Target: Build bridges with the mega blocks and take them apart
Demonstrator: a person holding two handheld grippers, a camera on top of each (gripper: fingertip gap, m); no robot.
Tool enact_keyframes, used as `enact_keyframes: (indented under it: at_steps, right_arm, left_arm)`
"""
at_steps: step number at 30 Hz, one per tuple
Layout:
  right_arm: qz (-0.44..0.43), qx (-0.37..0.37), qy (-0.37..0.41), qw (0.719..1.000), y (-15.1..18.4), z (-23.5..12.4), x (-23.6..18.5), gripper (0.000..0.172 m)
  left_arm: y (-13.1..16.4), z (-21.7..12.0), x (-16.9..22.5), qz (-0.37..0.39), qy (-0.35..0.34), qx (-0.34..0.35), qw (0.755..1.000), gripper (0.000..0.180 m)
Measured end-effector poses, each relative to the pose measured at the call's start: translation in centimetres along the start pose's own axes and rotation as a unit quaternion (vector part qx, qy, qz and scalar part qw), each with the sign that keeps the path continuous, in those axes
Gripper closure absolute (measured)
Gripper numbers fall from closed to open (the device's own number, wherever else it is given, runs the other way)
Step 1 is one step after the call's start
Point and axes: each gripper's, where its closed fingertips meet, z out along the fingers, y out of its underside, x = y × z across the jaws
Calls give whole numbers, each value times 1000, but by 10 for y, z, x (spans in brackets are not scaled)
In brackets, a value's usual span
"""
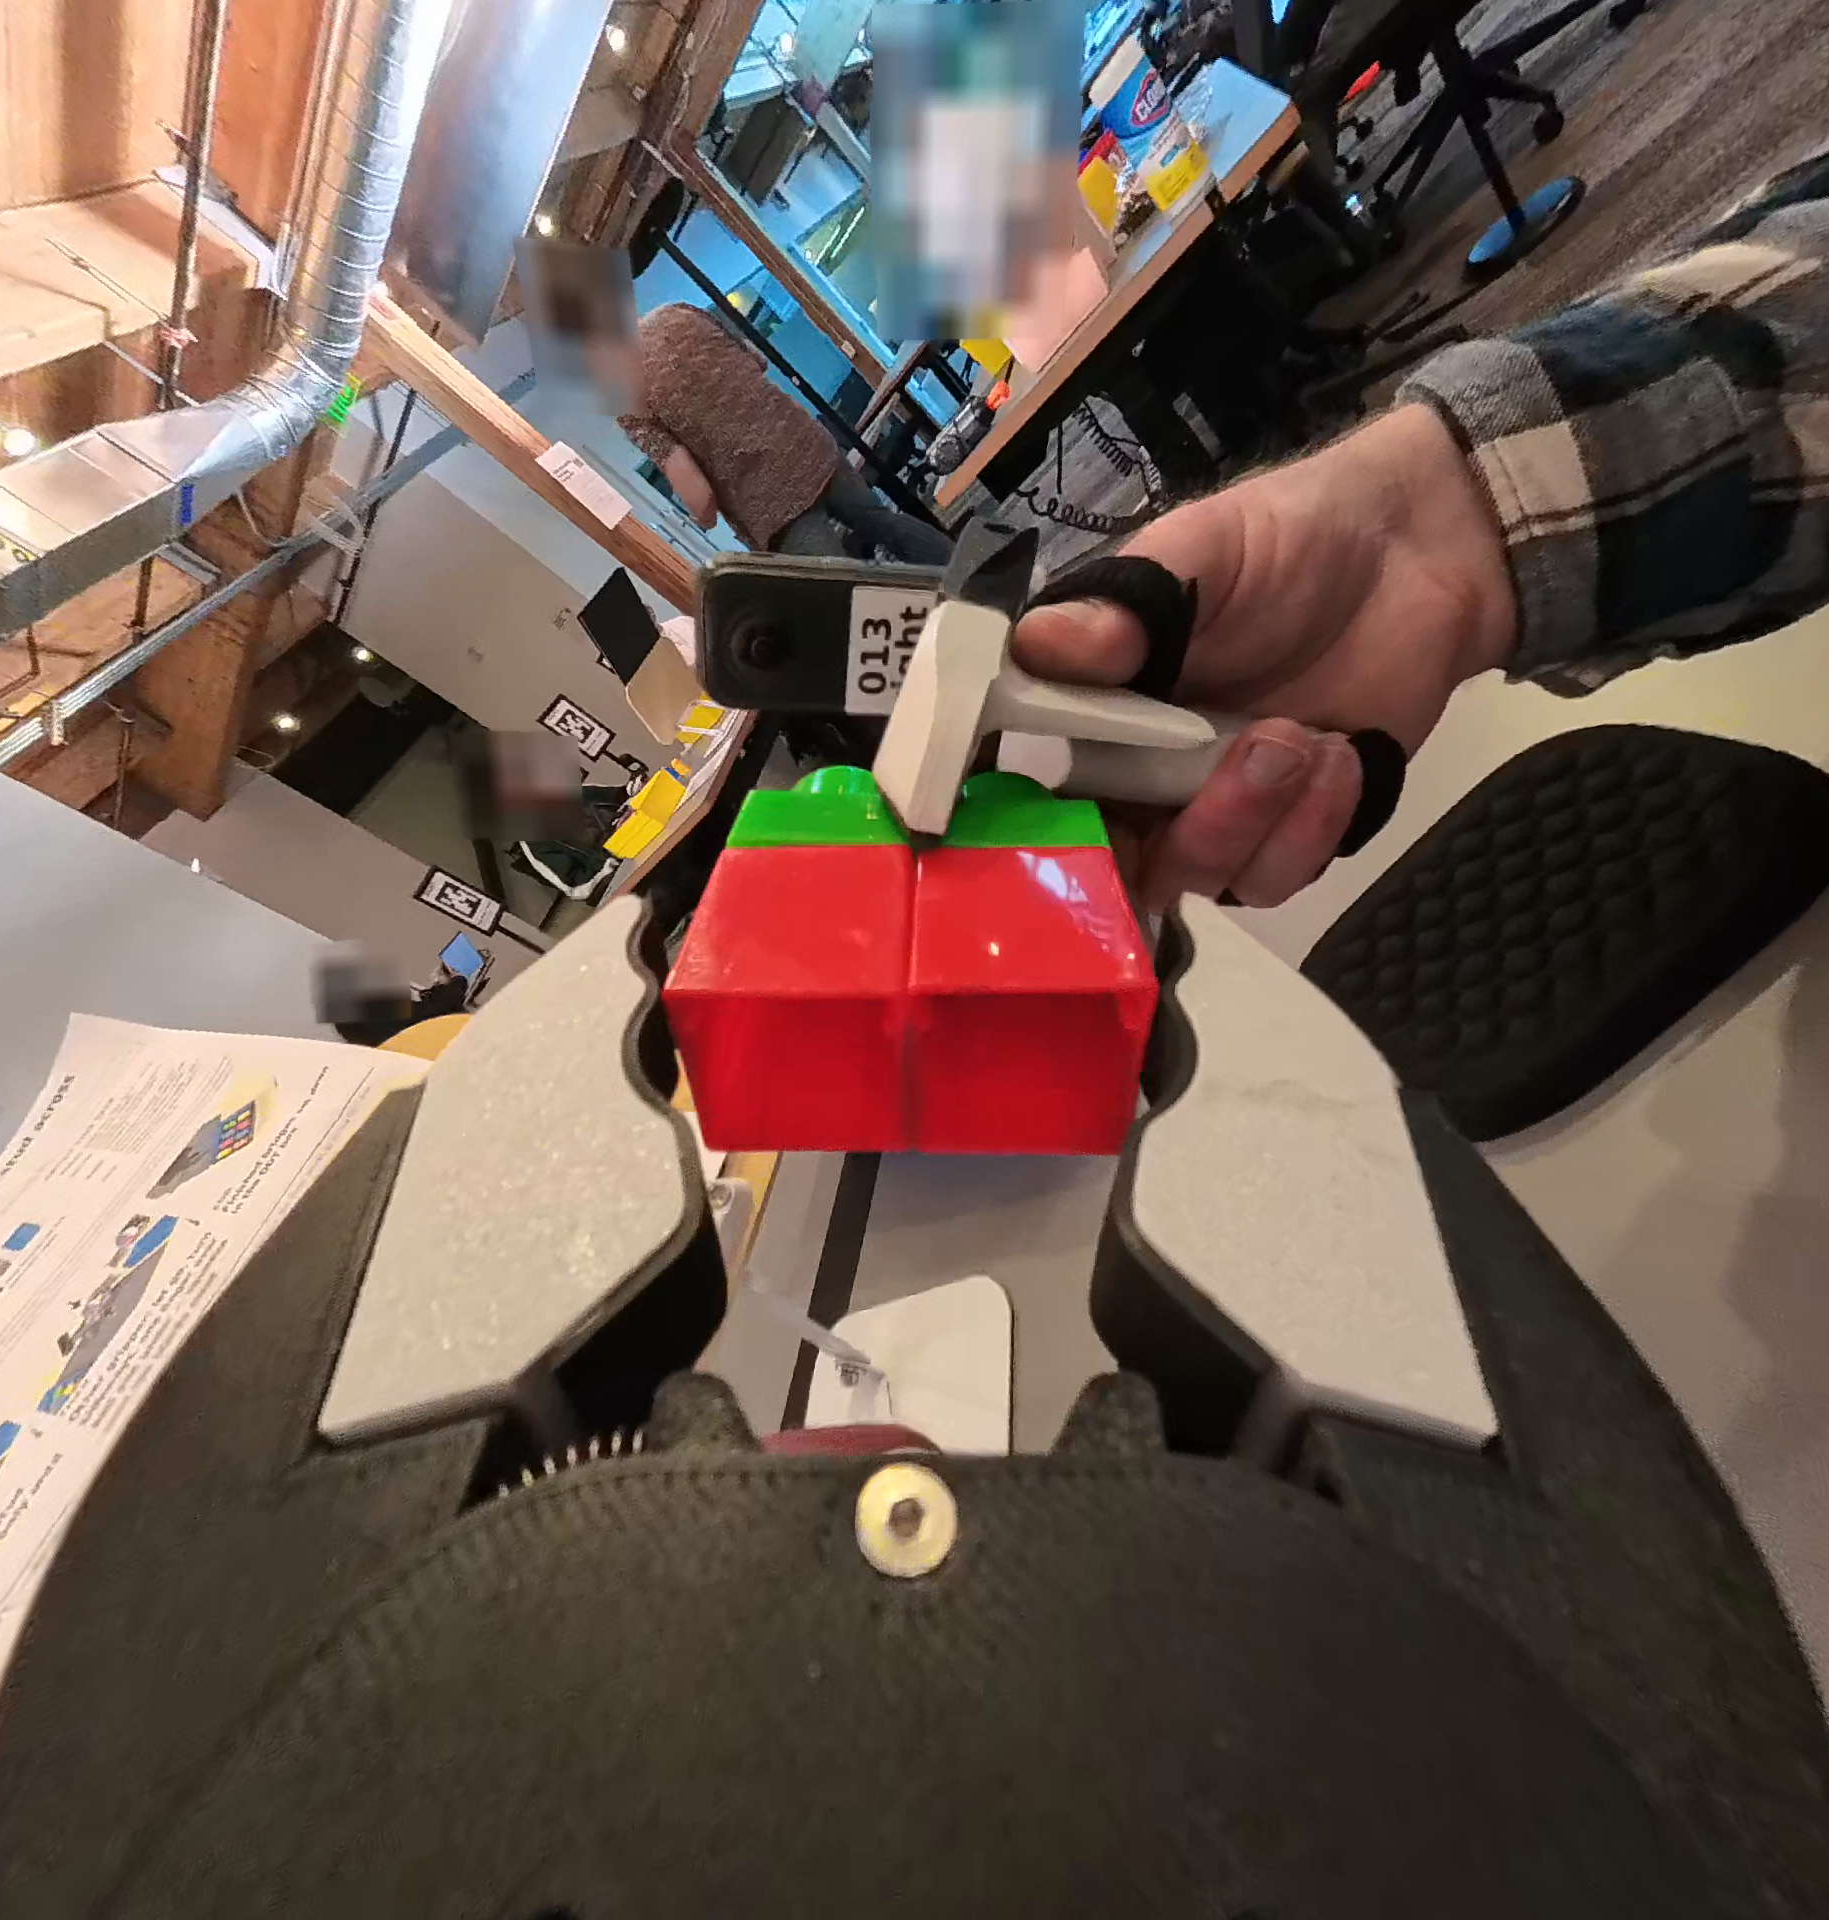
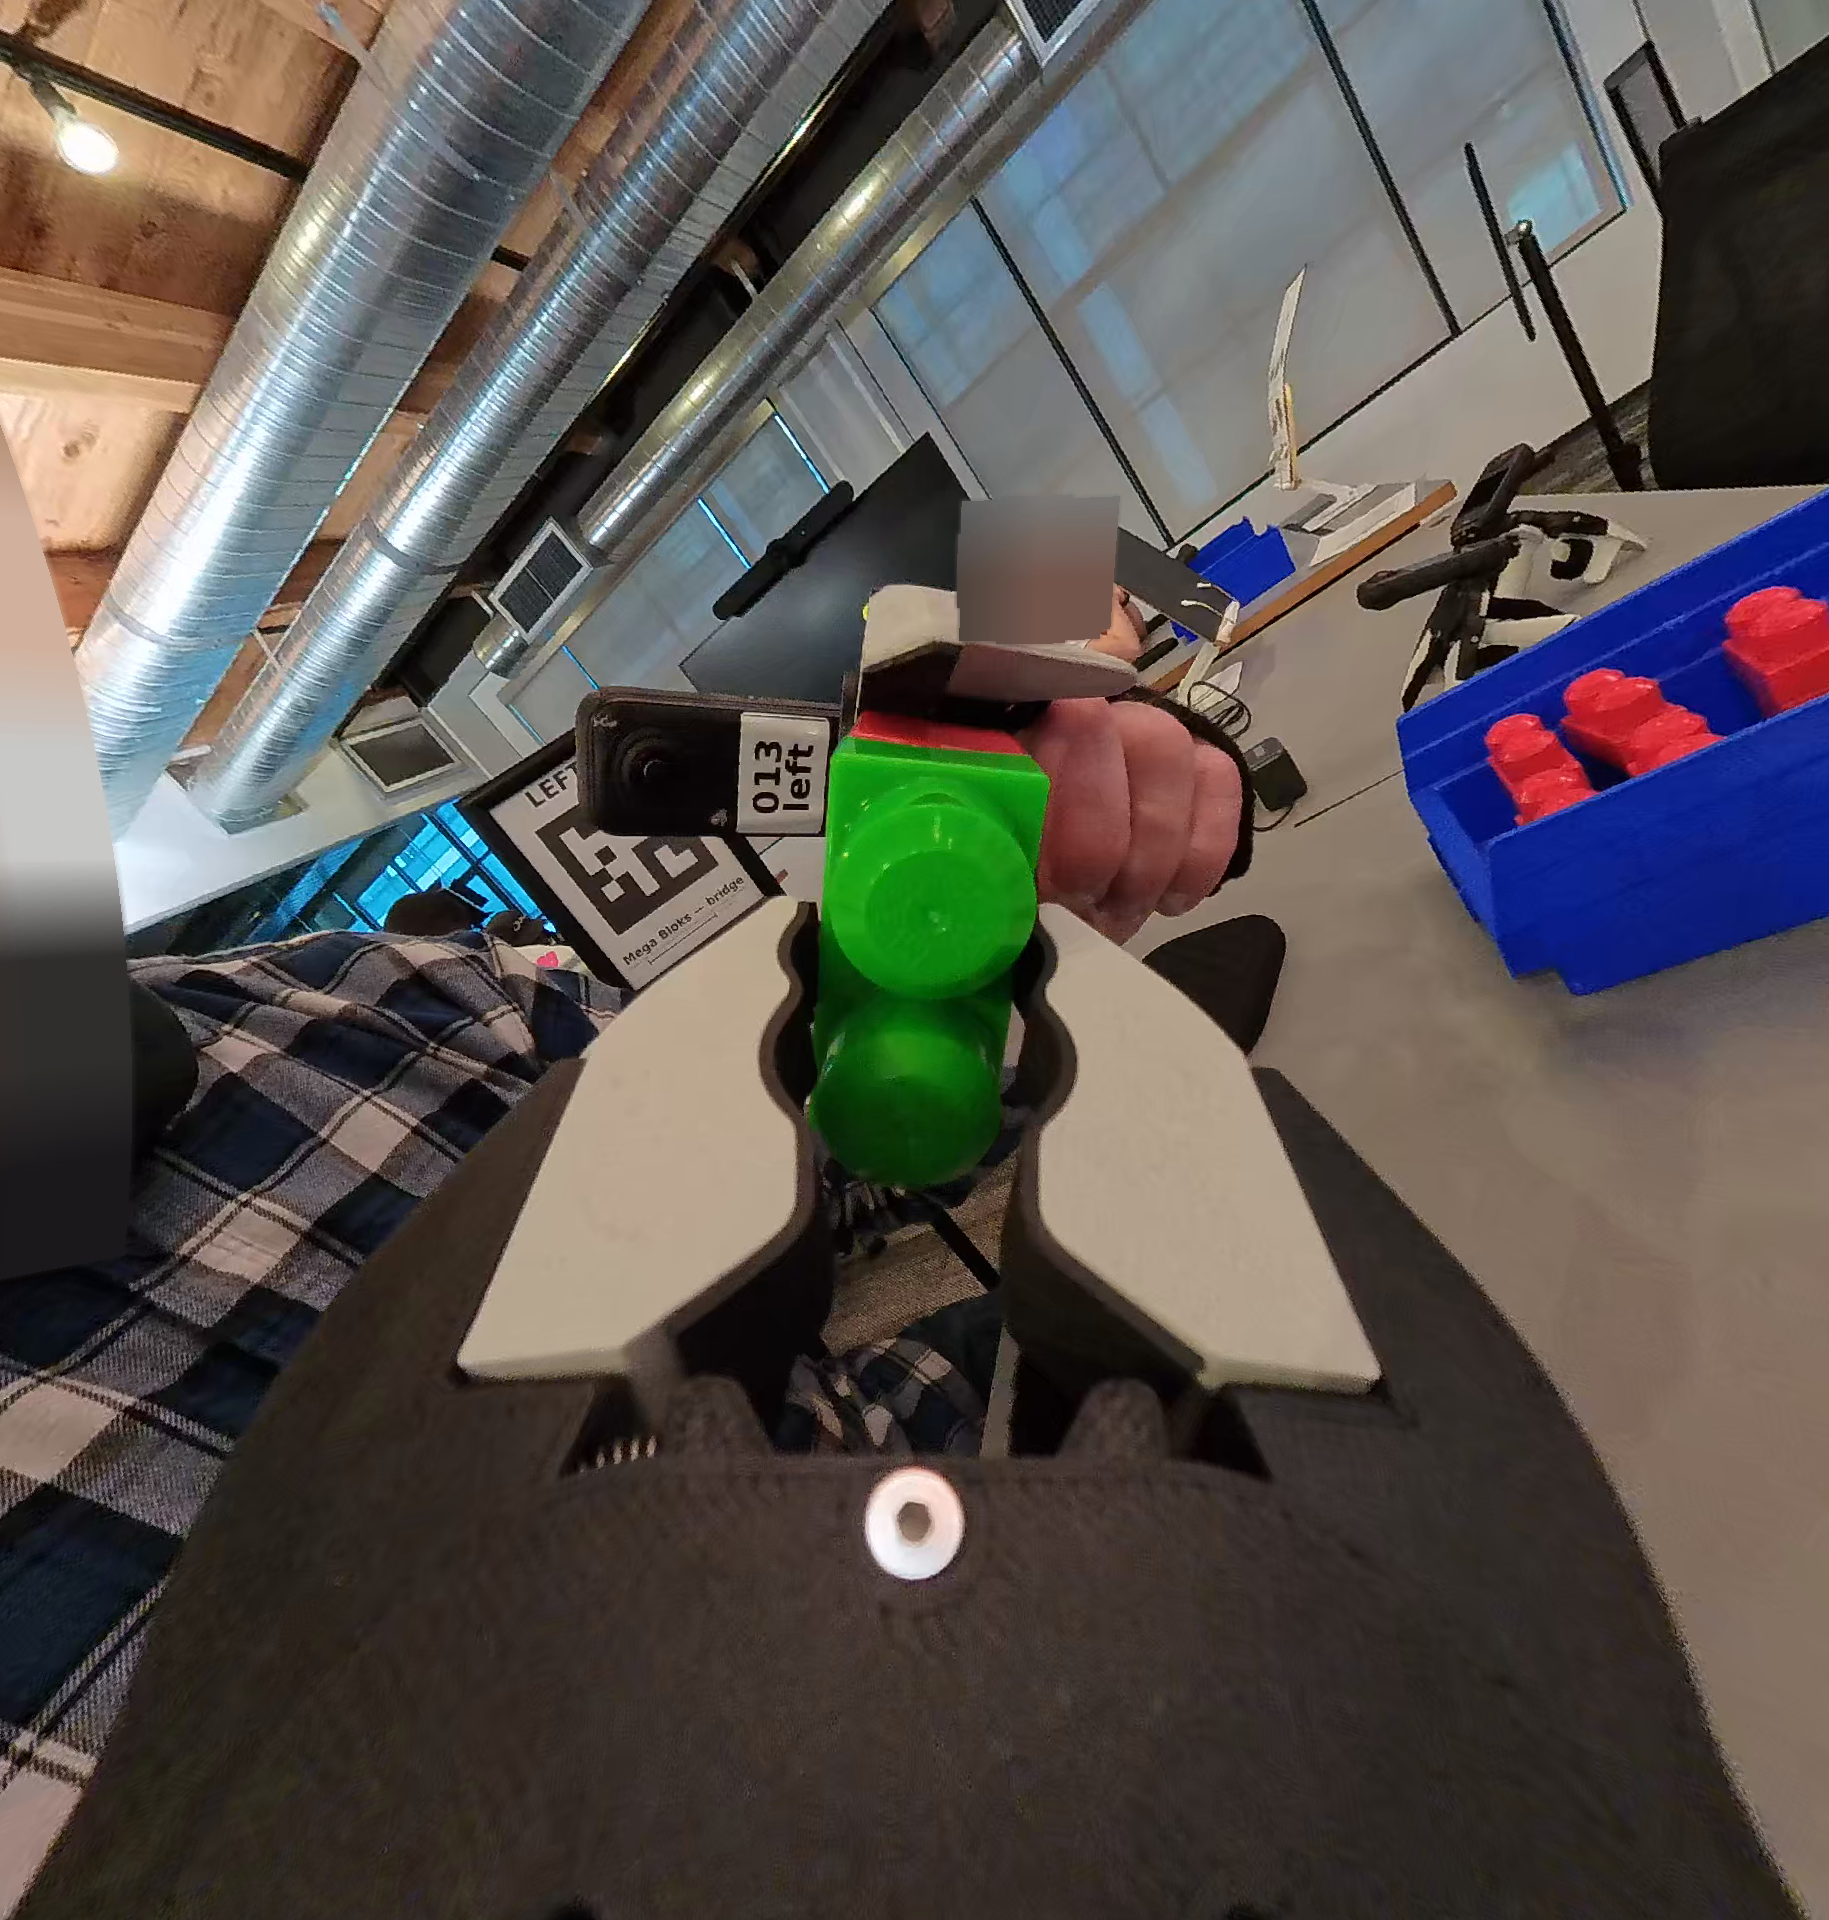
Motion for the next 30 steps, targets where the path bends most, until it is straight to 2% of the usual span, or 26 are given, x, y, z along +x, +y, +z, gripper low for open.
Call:
enact_keyframes:
  at_steps: [3, 6, 9, 18, 27, 30]
  right_arm:
    - [-2, -2, 2, 1000, 0, 0, 0, 135]
    - [-4, -7, 1, 1000, 1, 1, -3, 135]
    - [-4, -9, 5, 1000, 2, 4, -2, 135]
    - [-6, -10, 4, 1000, 4, 3, -3, 135]
    - [4, -49, -13, 999, 16, 5, -11, 135]
    - [6, -33, -10, 999, 8, -10, -13, 135]
  left_arm:
    - [1, 1, 1, -2, 4, -4, 1000, 92]
    - [6, 2, -1, -10, 0, -12, 1000, 81]
    - [3, 2, 4, 2, 6, -6, 1000, 92]
    - [4, 3, 6, -7, 6, -15, 1000, 94]
    - [-1, -4, 16, -22, 11, -21, 999, 96]
    - [-5, -11, 14, -27, 7, -18, 999, 96]
